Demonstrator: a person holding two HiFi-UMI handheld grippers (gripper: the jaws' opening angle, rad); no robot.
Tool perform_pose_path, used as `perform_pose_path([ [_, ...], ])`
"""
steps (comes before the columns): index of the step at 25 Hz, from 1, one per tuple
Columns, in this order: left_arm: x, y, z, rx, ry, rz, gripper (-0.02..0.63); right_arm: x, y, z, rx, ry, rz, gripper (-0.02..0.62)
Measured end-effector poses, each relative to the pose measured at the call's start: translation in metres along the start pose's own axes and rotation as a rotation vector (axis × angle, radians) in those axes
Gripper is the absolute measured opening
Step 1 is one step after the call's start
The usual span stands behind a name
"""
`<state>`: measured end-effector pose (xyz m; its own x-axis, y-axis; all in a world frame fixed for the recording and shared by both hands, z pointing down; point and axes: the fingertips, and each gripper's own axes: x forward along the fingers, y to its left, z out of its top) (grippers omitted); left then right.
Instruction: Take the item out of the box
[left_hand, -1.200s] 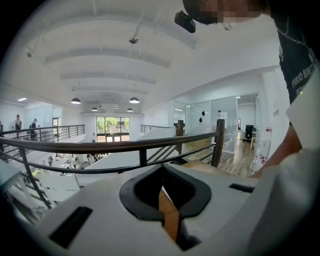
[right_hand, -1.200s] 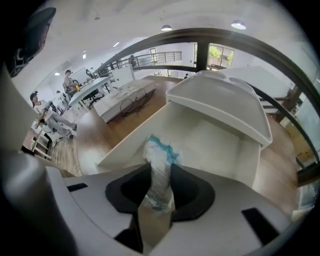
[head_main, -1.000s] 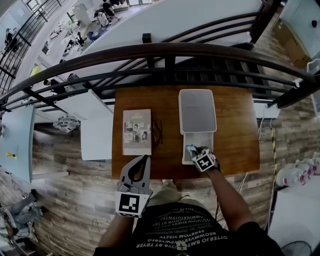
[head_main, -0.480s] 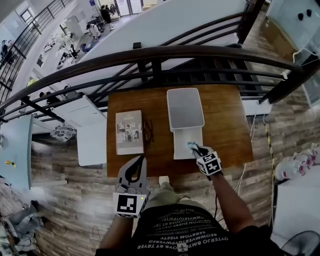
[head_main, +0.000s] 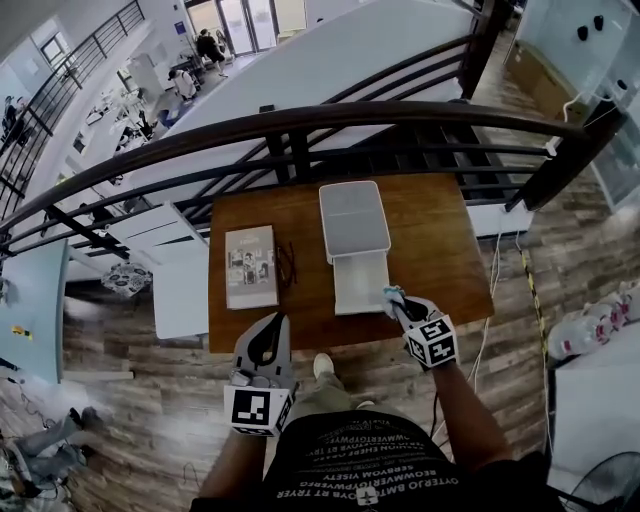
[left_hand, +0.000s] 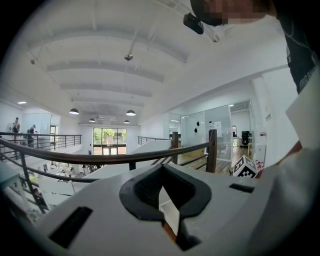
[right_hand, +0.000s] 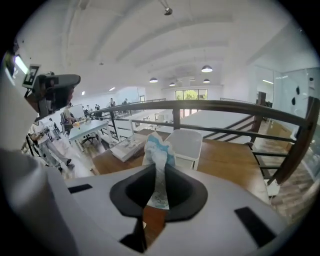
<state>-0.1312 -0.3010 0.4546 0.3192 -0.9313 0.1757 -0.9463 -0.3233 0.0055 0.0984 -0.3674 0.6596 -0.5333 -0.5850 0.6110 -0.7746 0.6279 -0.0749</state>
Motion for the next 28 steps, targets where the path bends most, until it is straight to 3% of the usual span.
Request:
perform_pose_path([
  [17, -0.048, -0.07, 0.027, 0.03, -0.079, -0.052, 0.006, -0.169, 0.031, 0.075, -0.132, -0.306, -0.067, 0.034],
  [28, -0.076, -0.102, 0.032, 0.03, -0.094, -0.056, 0.006, -0.235, 0.05, 0.086, -0.194, -0.378, -0.066, 0.034],
])
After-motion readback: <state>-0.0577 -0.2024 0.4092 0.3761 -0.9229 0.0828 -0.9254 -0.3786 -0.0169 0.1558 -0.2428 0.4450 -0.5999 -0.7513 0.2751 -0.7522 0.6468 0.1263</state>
